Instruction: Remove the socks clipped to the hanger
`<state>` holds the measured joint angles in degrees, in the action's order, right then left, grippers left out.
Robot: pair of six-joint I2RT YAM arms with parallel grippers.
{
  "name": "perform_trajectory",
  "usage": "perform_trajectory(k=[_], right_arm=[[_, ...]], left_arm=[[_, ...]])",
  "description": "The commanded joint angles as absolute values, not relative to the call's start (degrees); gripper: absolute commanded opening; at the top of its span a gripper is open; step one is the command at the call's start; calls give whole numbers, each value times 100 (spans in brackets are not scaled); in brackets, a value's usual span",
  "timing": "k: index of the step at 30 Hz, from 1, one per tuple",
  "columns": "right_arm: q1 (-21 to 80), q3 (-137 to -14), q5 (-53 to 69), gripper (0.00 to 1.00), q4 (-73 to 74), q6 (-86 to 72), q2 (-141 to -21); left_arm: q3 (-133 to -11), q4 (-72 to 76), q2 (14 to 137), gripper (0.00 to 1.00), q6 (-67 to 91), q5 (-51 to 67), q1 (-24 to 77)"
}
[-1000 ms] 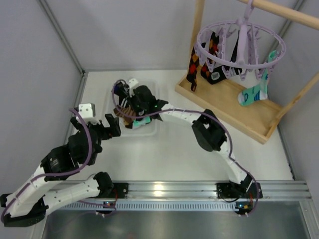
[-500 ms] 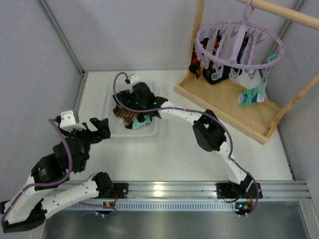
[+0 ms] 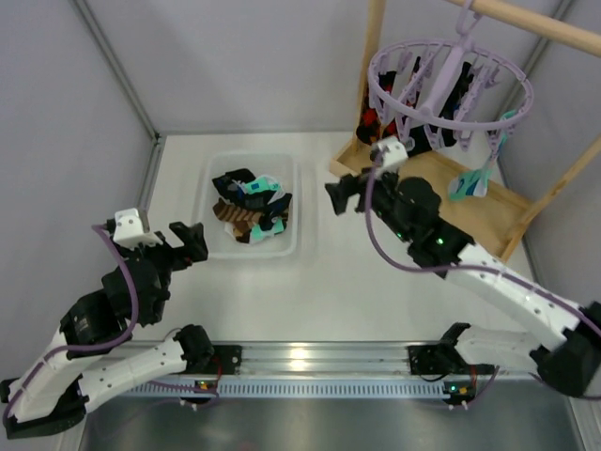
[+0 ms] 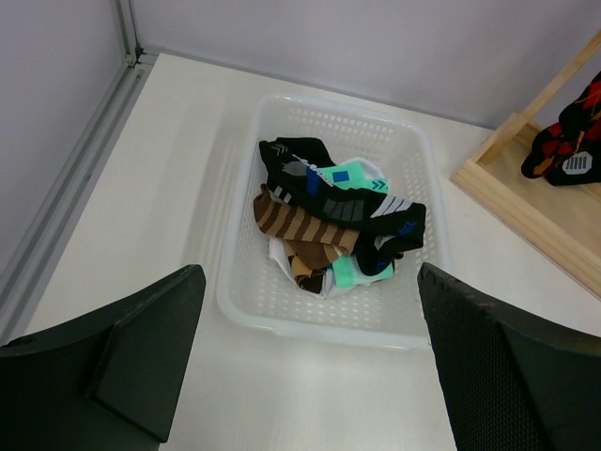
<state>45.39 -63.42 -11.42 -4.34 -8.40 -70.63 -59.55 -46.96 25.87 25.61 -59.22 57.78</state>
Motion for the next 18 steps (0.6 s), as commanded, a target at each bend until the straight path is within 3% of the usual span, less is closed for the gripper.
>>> perform_trajectory(k=[1,5,8,13,18], right_arm=[[4386,-4812,-1554,99,-239,-624,-5734],[3222,-4202,-1898,99,904,-1036,-4266],[2115,-3973,-1934,99,1186,-1283,-3843],[653,-3771,-1419,99,863,-1626,-4060],[-798,-3727,-792,99,-480,-1934,-5079]], left_arm=[[-5933,-4597,2602,98,2566,-5994,5766],[-5950,-4597,2645,98,2610,-5915,5766],[-5985,-4605,2768,98,2619,-5810,5766],[-6003,-4614,3005,98,2497,-5556,5774],[-5986,-4623,3129,98,2250,-4896,5774]])
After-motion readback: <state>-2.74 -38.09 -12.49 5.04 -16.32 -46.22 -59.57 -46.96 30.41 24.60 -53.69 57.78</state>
